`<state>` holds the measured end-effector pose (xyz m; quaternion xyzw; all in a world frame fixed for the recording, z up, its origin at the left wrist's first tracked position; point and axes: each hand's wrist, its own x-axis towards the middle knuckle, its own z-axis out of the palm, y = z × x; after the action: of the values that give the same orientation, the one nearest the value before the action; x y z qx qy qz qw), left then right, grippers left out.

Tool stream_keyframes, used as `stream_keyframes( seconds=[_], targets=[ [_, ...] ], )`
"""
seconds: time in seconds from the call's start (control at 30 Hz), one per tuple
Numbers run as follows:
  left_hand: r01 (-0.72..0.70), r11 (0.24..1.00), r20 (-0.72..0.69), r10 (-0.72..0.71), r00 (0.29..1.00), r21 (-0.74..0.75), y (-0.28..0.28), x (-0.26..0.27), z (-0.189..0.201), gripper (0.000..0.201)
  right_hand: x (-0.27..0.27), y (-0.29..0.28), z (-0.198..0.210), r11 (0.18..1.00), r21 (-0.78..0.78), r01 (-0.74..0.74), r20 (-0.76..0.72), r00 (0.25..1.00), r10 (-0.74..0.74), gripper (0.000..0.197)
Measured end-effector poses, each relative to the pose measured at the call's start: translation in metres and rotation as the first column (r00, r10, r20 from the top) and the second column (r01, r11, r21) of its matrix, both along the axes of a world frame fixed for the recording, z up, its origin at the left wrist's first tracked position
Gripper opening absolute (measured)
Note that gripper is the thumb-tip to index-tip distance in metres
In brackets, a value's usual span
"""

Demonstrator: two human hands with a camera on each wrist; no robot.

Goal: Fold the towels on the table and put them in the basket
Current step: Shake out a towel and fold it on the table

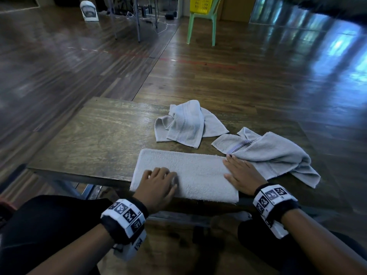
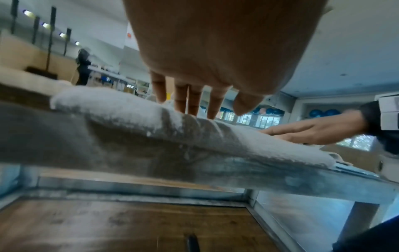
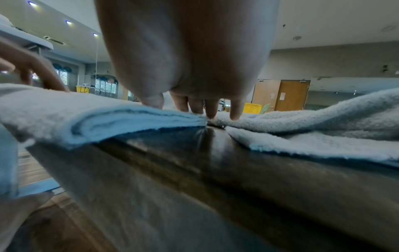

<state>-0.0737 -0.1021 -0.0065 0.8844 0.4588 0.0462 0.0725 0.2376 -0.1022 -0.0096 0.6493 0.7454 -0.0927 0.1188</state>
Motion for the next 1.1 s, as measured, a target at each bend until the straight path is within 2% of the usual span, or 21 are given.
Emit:
stream_keyframes(
  seconds=[0.07,0.23,0.3,0.4,0.47,0.53,0.63,0.77,0.93,1.1],
  targets=[
    [-0.031,0.998,0.004,0.031,0.999,-0.063,-0.002,0.002,-0.002,0.069,-0.002,0.005,0.003,1.0,-0.019,0.005,0.001,1.0,-0.005,0.064],
    [-0.206,0.978,-0.082,0.208,0.975,0.034,0.035,-0.013,-0.002,0.084,-0.016,0.016,0.012,0.999,-0.024,-0.044,-0.141,0.989,0.04,0.049],
    [-0.298,0.954,-0.146,0.297,0.944,0.013,0.045,-0.021,-0.004,0.089,-0.029,0.02,0.015,0.994,-0.028,-0.105,-0.193,0.976,0.097,0.043],
    [-0.347,0.938,-0.215,0.335,0.917,-0.017,0.044,-0.016,-0.005,0.082,-0.043,0.029,0.02,0.986,-0.057,-0.159,-0.198,0.969,0.145,0.036],
    [-0.216,0.976,-0.143,0.218,0.965,0.028,0.032,-0.004,-0.007,0.067,-0.045,0.036,0.026,0.987,-0.05,-0.15,-0.178,0.974,0.139,0.033],
    [-0.008,0.991,-0.031,0.012,0.999,0.134,0.012,0.012,-0.011,0.052,-0.043,0.043,0.031,0.993,-0.026,-0.114,-0.138,0.984,0.109,0.031],
    [0.196,0.959,0.013,-0.203,0.979,0.203,-0.016,0.036,-0.019,0.045,-0.038,0.051,0.031,0.996,-0.014,-0.087,-0.038,0.996,0.086,0.031],
    [0.215,0.956,0.01,-0.222,0.975,0.199,-0.02,0.046,-0.03,0.05,-0.034,0.051,0.028,0.996,-0.018,-0.084,-0.024,0.996,0.084,0.032],
    [0.251,0.944,0.094,-0.276,0.957,0.216,-0.012,0.04,-0.033,0.041,-0.036,0.052,0.027,0.997,-0.019,-0.08,-0.055,0.995,0.079,0.029],
    [0.233,0.943,0.141,-0.27,0.952,0.238,-0.015,0.033,-0.031,0.028,-0.041,0.057,0.026,0.999,-0.005,-0.052,-0.067,0.996,0.052,0.03]
  ],
)
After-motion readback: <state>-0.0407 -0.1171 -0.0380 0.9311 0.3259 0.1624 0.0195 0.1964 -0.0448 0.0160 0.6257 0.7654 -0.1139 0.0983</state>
